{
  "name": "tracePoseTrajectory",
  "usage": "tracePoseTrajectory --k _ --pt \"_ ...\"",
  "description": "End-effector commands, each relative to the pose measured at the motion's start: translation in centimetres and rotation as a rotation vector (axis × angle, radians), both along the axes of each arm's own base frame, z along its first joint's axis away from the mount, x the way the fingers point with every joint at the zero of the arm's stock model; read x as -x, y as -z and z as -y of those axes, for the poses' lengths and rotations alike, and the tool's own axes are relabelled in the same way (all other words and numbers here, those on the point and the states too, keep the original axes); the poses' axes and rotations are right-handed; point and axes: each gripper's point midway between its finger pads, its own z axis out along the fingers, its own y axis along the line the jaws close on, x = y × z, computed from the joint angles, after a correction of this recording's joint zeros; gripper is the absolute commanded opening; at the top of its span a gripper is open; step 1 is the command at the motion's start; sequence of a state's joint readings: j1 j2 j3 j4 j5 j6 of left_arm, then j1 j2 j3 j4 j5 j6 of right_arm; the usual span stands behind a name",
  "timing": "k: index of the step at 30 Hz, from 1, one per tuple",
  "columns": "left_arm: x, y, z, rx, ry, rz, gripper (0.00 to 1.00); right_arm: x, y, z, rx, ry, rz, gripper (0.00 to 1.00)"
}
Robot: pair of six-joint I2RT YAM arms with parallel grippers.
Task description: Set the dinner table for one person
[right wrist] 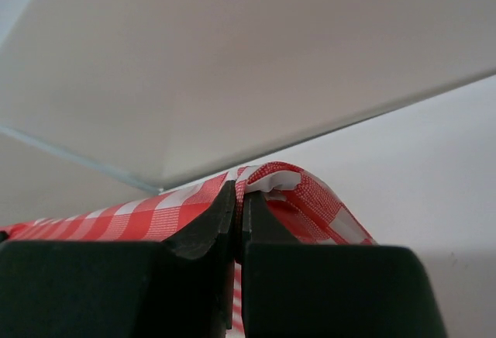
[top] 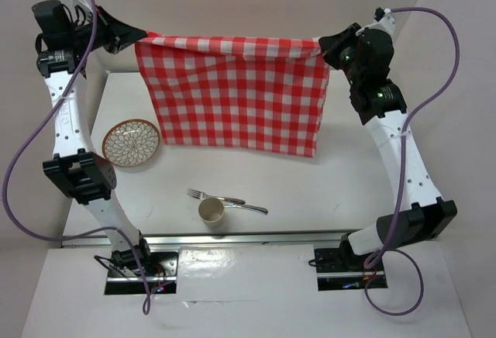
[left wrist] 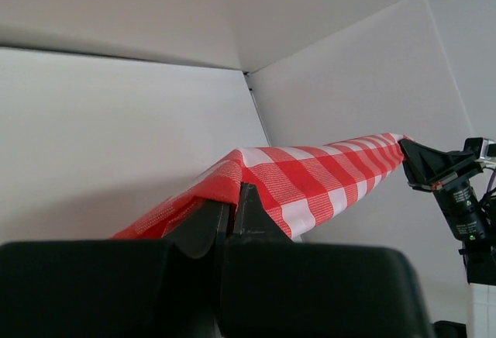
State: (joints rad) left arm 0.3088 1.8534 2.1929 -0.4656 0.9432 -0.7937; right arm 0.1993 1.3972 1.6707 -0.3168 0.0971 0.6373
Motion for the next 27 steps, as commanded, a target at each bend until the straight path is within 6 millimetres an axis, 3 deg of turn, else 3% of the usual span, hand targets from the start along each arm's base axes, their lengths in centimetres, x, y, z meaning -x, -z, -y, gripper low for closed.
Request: tracePoseTrajectory --k 1,2,3,4,8,10,11,12,13,14,15,16,17,18,19,21,22,23,24,25,27 --pt "-1.1 -5.0 -0.4 -0.049 -0.025 0.204 0.00 0.1 -9.0 3.3 -0.020 0.137 0.283 0.00" --pt "-2.3 -4.3 -0.7 -0.039 -0.026 0.195 0.00 -0.8 -8.5 3.7 -0.017 0.147 0.277 0.00" --pt "-2.7 -4.7 -0.8 -0.016 -0.027 0.193 0.00 -0.9 -9.3 3.7 -0.022 0.148 0.298 0.00" --pt "-2.6 -6.1 -0.6 -0.017 -0.015 0.248 0.00 -1.3 -9.8 3.6 -0.025 0.148 0.312 0.00" --pt "-3.4 -6.4 -0.8 0.035 0.022 0.260 0.00 -1.6 -9.9 4.5 -0.012 0.169 0.314 0.00" --pt "-3.9 -4.1 -1.0 0.038 0.030 0.210 0.00 -2.0 -8.6 4.3 -0.005 0.159 0.287 0.00" --pt "-3.9 -3.2 -1.0 0.034 0.029 0.188 0.00 -2.3 -6.7 4.6 0.006 0.167 0.243 0.00" --pt "-4.5 0.2 -1.3 0.037 0.016 0.116 0.00 -2.0 -5.8 4.7 0.011 0.167 0.221 0.00" --pt "-3.3 0.1 -1.0 0.026 0.016 0.116 0.00 -1.9 -4.6 4.7 0.016 0.166 0.199 0.00" --pt "-3.0 1.2 -1.0 0.019 0.008 0.097 0.00 -2.3 -0.5 4.6 0.035 0.164 0.113 0.00" --pt "-2.6 2.5 -0.9 0.012 -0.001 0.068 0.00 -1.4 0.4 4.5 0.038 0.150 0.097 0.00" --pt "-2.2 6.9 -0.6 0.003 0.002 -0.014 0.00 -1.1 2.3 4.1 0.035 0.126 0.062 0.00" --pt "-0.9 7.2 -0.4 -0.017 -0.018 -0.013 0.00 -0.9 7.5 3.9 0.044 0.112 -0.040 0.00" --pt "-0.2 9.0 -0.3 -0.024 -0.027 -0.046 0.00 0.3 8.8 3.8 0.036 0.104 -0.066 0.00" --pt "1.1 14.3 -0.1 -0.023 -0.028 -0.165 0.00 1.2 14.0 3.5 0.017 0.090 -0.170 0.00" --pt "3.3 18.4 0.1 -0.032 -0.045 -0.273 0.02 3.2 18.7 3.1 -0.004 0.064 -0.271 0.00" --pt "5.5 22.0 0.3 -0.040 -0.073 -0.388 0.40 4.6 20.2 3.2 -0.034 0.072 -0.307 0.09" --pt "6.6 23.5 0.3 -0.049 -0.084 -0.434 0.65 5.7 22.2 3.1 -0.044 0.067 -0.355 0.26" --pt "7.4 24.6 0.3 -0.058 -0.095 -0.471 0.85 7.5 26.2 3.3 -0.040 0.075 -0.456 0.45" --pt "7.9 25.3 0.1 -0.074 -0.112 -0.496 1.00 8.4 26.4 3.4 -0.048 0.078 -0.463 0.72" --pt "8.2 25.1 -1.0 -0.133 -0.169 -0.545 1.00 9.6 28.0 3.7 -0.034 0.090 -0.527 0.84"
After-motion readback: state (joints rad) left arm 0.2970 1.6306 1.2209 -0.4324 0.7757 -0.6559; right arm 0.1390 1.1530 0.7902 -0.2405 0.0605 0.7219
